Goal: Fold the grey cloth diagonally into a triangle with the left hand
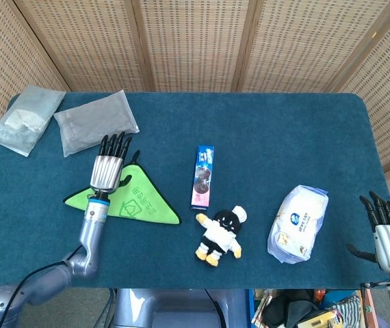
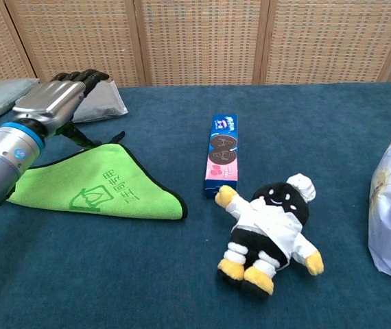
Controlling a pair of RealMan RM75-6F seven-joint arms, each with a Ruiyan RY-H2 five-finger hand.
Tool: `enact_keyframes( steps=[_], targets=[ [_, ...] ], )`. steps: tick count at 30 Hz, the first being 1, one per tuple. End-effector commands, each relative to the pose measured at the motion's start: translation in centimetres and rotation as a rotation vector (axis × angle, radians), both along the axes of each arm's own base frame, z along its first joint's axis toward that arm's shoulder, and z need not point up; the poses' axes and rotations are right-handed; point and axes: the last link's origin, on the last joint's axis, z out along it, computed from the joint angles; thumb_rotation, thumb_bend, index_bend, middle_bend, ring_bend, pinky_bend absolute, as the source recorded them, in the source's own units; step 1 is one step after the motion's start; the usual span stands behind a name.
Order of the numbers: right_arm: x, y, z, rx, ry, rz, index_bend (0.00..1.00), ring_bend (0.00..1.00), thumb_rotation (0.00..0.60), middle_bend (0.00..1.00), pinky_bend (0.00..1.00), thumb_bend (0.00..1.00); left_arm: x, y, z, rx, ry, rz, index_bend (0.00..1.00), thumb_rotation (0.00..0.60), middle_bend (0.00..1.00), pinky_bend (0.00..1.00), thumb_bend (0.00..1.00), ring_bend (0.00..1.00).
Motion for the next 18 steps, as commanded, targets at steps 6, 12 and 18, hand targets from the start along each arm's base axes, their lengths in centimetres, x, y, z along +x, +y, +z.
enact_keyframes(
  steps=[6,12,18],
  targets=[
    [0.2,0.1,-0.1,0.012,0.029,-0.005,0.0,0.0,0.6,0.0,0.0,0.0,-3.8,-8.7,5.7,-0.012,-0.016,0.006,0.0,0.6,0.0,0.0,0.11,0.0],
    [0.9,0.5,0.3,-0.003,0.048,0.002,0.0,0.0,0.6,0.0,0.0,0.0,-5.6,-14.5,8.6,-0.051,0.026,0.052,0.0,0.6,0.0,0.0,0.11,0.0],
    [1.6,0.8,0.8,-0.022,0.054,0.021,0.0,0.0,0.6,0.0,0.0,0.0,-7.4,-18.3,10.1,-0.061,0.042,0.098,0.0,0.6,0.0,0.0,0.11,0.0]
  ],
)
